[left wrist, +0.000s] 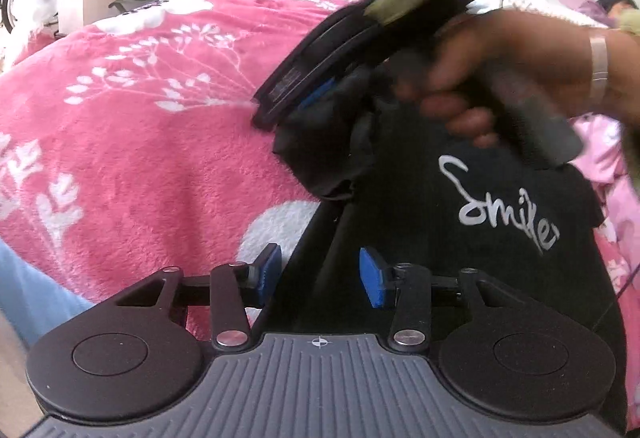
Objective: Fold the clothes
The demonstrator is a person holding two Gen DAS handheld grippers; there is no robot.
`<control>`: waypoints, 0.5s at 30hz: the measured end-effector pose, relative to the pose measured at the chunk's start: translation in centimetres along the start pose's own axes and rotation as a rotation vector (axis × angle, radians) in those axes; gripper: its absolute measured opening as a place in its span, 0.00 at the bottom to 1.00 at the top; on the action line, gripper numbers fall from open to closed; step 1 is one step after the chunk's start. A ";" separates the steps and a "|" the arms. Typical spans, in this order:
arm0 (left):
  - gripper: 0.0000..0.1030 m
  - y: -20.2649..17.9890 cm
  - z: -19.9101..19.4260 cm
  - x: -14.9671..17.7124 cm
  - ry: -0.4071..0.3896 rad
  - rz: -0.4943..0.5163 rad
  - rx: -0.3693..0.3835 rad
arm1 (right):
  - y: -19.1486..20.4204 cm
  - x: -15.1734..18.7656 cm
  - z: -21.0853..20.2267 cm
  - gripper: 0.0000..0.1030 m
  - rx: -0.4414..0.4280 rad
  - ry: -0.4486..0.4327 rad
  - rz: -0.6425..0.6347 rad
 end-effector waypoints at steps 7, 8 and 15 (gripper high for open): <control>0.39 0.5 0.2 0.4 -0.016 0.004 0.026 | -4.3 1.4 -4.7 0.01 -0.080 -0.185 0.261; 0.38 0.5 0.1 0.4 -0.016 0.010 0.025 | -5.3 2.2 -6.0 0.01 -0.098 -0.231 0.316; 0.38 0.8 -0.1 0.6 -0.007 0.018 0.024 | -9.5 12.2 -13.6 0.01 -0.071 -0.508 0.549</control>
Point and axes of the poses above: each gripper's, at about its wrist camera, not at the fingertips, and z roughly the way its jaws point, y to its left, x to its underside, the point moved 1 cm from there along z, roughly the way its jaws point, and after that the axes turned 13 degrees about -z, right-handed, at the moved point
